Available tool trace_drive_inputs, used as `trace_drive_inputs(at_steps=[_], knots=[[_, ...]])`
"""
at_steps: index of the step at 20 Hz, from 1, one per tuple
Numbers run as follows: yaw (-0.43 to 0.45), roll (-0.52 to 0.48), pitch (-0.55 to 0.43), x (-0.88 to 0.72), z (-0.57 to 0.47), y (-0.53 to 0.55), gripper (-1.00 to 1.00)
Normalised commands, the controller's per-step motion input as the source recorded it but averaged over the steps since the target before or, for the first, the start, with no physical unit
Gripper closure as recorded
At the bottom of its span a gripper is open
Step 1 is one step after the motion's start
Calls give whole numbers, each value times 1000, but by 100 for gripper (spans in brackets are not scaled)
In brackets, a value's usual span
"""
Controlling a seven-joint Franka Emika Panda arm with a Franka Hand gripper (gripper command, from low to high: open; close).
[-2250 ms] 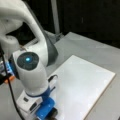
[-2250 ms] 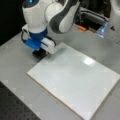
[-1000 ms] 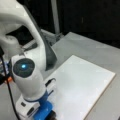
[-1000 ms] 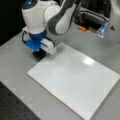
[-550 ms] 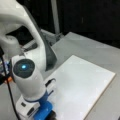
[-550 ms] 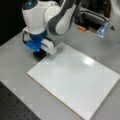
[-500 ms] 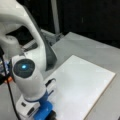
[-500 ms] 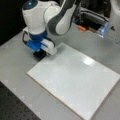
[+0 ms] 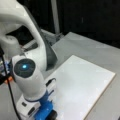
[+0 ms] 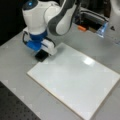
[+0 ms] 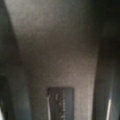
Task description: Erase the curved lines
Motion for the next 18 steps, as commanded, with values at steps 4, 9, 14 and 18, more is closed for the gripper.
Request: trace_drive_inputs(at_steps=[4,9,14,18], knots=[[-115,26,-34,-163,199,56,-100],[-133,-24,37,-253,187,184,-100],[-80,-67,32,-235,111,346,-100],[-16,-145,-53,-206,60,520,-100]])
